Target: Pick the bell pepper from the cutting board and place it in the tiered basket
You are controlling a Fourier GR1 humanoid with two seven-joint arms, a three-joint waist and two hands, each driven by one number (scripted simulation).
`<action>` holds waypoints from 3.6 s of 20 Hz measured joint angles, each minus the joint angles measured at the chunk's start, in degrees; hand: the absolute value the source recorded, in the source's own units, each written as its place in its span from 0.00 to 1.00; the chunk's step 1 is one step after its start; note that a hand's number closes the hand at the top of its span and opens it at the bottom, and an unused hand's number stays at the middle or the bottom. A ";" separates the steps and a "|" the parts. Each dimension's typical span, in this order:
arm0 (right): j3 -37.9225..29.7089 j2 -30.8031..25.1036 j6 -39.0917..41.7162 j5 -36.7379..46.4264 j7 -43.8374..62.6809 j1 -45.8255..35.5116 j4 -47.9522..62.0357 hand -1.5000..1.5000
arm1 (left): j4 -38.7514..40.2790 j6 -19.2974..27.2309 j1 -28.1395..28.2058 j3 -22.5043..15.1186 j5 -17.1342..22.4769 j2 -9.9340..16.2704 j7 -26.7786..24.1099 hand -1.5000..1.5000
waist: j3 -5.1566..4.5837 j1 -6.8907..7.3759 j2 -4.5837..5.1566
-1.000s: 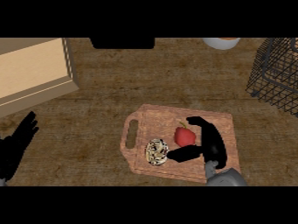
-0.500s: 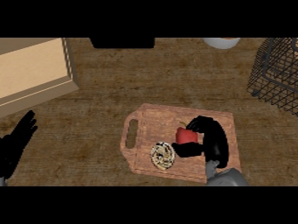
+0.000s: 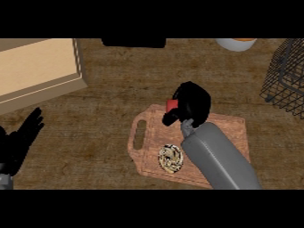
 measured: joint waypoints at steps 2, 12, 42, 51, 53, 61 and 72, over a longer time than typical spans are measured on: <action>0.43 -0.07 1.15 1.90 2.01 -4.95 2.29 1.00 | 0.61 -0.04 -0.16 0.41 -0.01 0.18 -0.45 0.50 | 0.01 -0.26 -0.10; -3.46 -1.45 4.49 16.42 6.81 -18.69 1.65 1.00 | 0.30 0.31 1.14 1.48 0.18 0.13 0.08 0.50 | 0.06 -2.29 -0.69; -39.65 -24.81 -13.55 4.04 -29.31 -28.29 23.75 1.00 | -0.07 -0.91 -0.19 2.14 -0.69 -0.66 0.12 0.50 | 0.19 -0.94 0.26; -38.59 -34.46 -13.51 7.74 -39.39 -30.29 38.98 1.00 | 0.99 -1.47 -1.26 1.94 -1.05 -0.81 -0.32 0.50 | 0.02 0.02 0.89; -35.78 -36.92 -11.63 11.53 -39.40 -30.72 41.26 1.00 | 0.53 -1.37 -1.41 1.65 -1.17 -1.04 0.04 0.50 | 0.05 0.25 0.89; -29.30 -43.93 -4.03 20.07 -44.45 -35.87 48.40 1.00 | 0.53 -1.03 -1.30 1.39 -1.65 -1.68 -0.15 0.50 | 0.15 0.48 0.78; -27.47 -46.40 2.60 23.71 -48.63 -40.45 55.82 1.00 | 1.45 -1.58 -1.36 1.85 -1.91 -1.53 -1.32 0.50 | 0.19 0.65 0.88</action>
